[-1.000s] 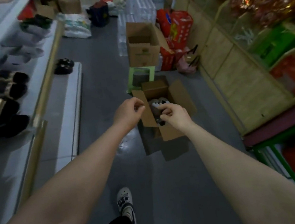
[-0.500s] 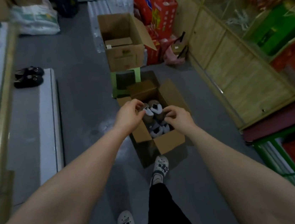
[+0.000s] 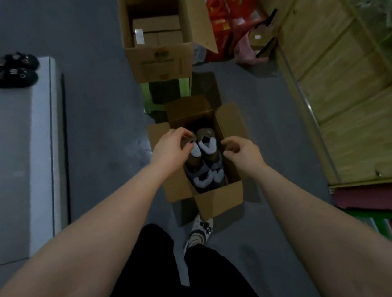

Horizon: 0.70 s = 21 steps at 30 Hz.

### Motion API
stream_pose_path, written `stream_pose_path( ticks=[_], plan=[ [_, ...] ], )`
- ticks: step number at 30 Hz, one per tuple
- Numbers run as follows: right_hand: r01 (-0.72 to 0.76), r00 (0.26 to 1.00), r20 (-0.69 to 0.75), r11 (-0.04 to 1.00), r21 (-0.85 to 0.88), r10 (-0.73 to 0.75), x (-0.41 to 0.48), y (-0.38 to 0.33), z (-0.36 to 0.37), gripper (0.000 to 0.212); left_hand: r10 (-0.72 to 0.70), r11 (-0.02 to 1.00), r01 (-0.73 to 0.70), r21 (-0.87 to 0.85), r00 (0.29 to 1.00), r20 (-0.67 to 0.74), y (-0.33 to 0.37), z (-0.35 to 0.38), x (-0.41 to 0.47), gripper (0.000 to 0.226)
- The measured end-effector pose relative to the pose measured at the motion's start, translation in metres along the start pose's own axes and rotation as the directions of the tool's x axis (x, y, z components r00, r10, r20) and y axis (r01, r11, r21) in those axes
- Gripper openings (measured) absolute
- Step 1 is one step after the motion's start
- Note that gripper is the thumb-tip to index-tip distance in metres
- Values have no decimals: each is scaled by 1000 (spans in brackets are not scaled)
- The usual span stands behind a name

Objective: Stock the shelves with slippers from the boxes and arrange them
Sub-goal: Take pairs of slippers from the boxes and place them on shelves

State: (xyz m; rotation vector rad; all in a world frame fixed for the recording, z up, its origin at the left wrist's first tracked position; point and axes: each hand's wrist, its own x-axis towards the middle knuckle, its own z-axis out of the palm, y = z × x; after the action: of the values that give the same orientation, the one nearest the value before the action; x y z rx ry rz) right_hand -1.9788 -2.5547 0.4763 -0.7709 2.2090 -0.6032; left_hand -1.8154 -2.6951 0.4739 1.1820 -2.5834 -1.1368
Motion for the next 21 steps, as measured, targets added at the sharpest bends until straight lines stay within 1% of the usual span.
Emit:
stream_pose_path(
  ticks=[4, 8, 11, 12, 15, 17, 21],
  plan=[
    [-85, 996, 44, 996, 40, 83, 40, 18, 11, 30, -72, 997, 73, -10, 995, 69, -21, 19, 41, 29],
    [-199, 979, 59, 977, 69, 196, 79, 36, 29, 25, -103, 993, 110, -44, 985, 138, -48, 39, 82, 32],
    [-286, 958, 62, 953, 96, 281, 107, 47, 46, 17, -129, 988, 144, -60, 970, 207, -73, 54, 111, 37],
    [-315, 949, 69, 944, 101, 309, 117, 51, 53, 17, -142, 985, 161, -70, 965, 221, -83, 60, 120, 38],
    [-375, 925, 92, 924, 71, 369, 149, 66, 78, 29, -164, 978, 192, -87, 951, 262, -112, 79, 143, 41],
    [-410, 910, 100, 910, 66, 403, 169, 76, 94, 31, -182, 972, 218, -87, 936, 302, -132, 94, 154, 43],
    [-429, 898, 145, 900, 72, 416, 213, 104, 130, 34, -181, 974, 219, -62, 912, 368, -170, 131, 172, 47]
  ],
)
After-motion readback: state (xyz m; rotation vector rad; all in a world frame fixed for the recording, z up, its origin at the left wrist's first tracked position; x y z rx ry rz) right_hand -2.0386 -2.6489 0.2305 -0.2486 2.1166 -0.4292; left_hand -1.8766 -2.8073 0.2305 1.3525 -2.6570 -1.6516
